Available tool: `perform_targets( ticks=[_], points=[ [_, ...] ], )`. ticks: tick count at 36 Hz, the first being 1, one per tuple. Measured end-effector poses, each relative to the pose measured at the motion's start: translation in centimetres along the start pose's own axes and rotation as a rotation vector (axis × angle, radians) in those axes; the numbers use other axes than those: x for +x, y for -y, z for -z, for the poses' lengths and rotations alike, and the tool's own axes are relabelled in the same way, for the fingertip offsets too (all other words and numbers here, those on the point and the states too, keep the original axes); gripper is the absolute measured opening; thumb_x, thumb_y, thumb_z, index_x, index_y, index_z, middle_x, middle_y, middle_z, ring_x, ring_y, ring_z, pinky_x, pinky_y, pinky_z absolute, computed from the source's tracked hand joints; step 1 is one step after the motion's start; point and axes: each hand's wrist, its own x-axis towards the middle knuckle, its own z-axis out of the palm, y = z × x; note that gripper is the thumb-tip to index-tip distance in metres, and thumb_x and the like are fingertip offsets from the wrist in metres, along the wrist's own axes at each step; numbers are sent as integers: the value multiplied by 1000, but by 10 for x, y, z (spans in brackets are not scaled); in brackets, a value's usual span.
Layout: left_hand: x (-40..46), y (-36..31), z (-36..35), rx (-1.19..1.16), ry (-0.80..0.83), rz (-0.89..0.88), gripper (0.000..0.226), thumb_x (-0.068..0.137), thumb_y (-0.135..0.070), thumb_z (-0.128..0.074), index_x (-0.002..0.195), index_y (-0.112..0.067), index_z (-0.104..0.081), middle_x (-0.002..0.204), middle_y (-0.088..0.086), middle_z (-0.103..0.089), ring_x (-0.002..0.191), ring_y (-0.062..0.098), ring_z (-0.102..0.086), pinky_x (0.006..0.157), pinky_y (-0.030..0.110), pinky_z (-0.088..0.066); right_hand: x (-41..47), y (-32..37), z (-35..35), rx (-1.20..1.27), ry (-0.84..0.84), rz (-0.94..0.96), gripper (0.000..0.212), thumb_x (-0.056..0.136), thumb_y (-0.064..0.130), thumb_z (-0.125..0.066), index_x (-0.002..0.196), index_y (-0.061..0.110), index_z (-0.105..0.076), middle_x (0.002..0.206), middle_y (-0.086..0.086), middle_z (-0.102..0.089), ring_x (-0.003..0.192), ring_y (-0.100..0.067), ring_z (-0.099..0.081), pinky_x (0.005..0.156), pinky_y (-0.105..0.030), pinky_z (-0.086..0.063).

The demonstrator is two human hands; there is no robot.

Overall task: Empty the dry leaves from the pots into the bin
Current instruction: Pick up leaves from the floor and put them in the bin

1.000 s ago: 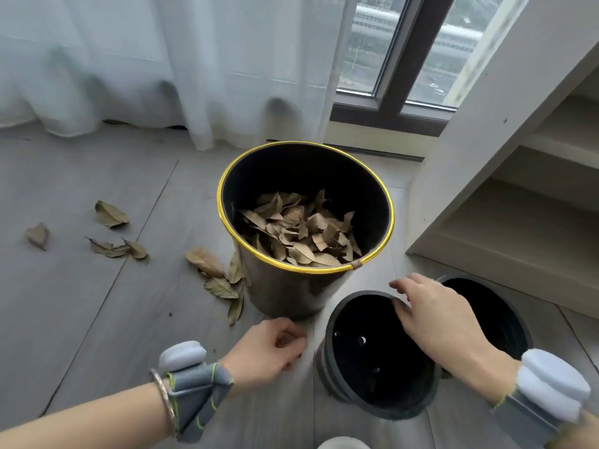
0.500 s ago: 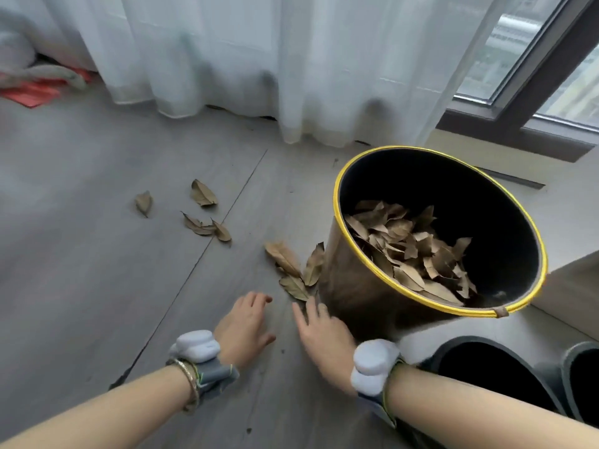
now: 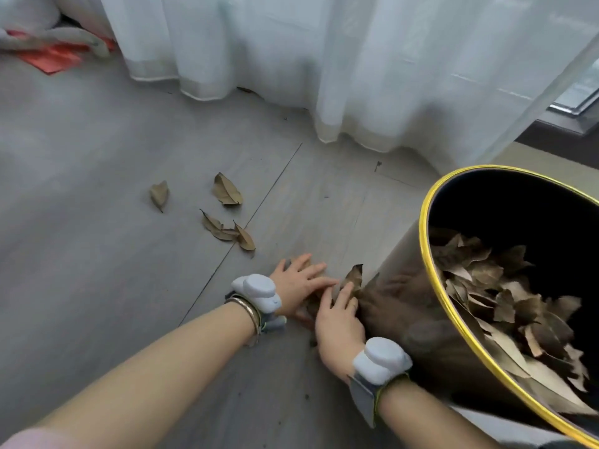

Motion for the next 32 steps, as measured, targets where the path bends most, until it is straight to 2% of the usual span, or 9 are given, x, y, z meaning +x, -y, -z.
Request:
perform_targets(
  ticks=[1,3,5,7,10,14,17,23,32],
  points=[
    [0,2,-1,-9,-18,-4,80,84,-45,-62,149,-37,-16,160,-6,-4,147,25,-1,116,52,-17,-1,-3,0,-34,35,36,75,92,14,-58,149,-2,-12,149,-40,-9,135,-47,-28,96,-39,-45],
    [-4,6,-6,-2,-62,2,75,84,-49,-60,147,-36,-22,159,-7,-9,147,20,-5,117,46,-16,0,-5,1,-11,76,52,72,99,13,-45,151,9,4,152,-35,5,141,-45,-12,107,-39,-35],
    [-10,8,-12,-27,-130,9,69,85,-52,-57,145,-35,-29,157,-7,-16,146,16,-11,117,44,-16,-2,-7,-1,-48,87,103,72,99,13,-44,151,13,6,153,-32,4,141,-44,-11,107,-39,-35],
    [-19,8,-20,-84,-239,6,60,80,-52,-62,135,-32,-48,148,-1,-39,139,18,-32,113,52,-25,-6,-10,-2,-48,105,147,72,99,11,-44,152,17,4,153,-30,2,141,-43,-12,107,-38,-36],
    [-33,9,-35,-82,-443,15,40,69,-58,-54,98,-31,-63,105,-5,-65,100,14,-65,86,59,-50,-15,-17,-5,-9,51,215,67,98,11,-44,151,18,-4,155,-20,-7,139,-38,-20,109,-36,-32],
    [-51,6,-50,-116,-547,7,29,71,-55,-42,87,-33,-52,93,-12,-60,88,7,-58,93,39,-49,-26,-26,-8,79,-14,277,69,91,17,-55,148,20,-16,151,-8,-17,136,-28,-25,112,-32,-29],
    [-59,6,-54,-185,-482,-8,38,73,-55,-46,100,-30,-54,99,-9,-60,90,11,-60,84,20,-42,-27,-29,-8,78,-26,275,74,92,22,-57,150,24,-11,155,-9,-7,140,-29,-19,112,-33,-27],
    [-63,-12,-45,-195,-273,31,80,78,-59,-60,144,-24,-32,136,-4,-41,125,14,-40,98,26,-38,-23,-28,-5,71,63,243,69,95,18,-52,151,25,-11,158,-11,4,143,-34,-10,112,-36,-30],
    [-68,-35,-44,-231,-248,118,39,89,-40,-56,122,-22,-47,124,-2,-46,117,15,-44,87,29,-41,-32,-44,-11,156,-38,348,48,94,7,-46,138,25,-44,153,4,-20,136,-24,-24,107,-28,-33]
  ],
)
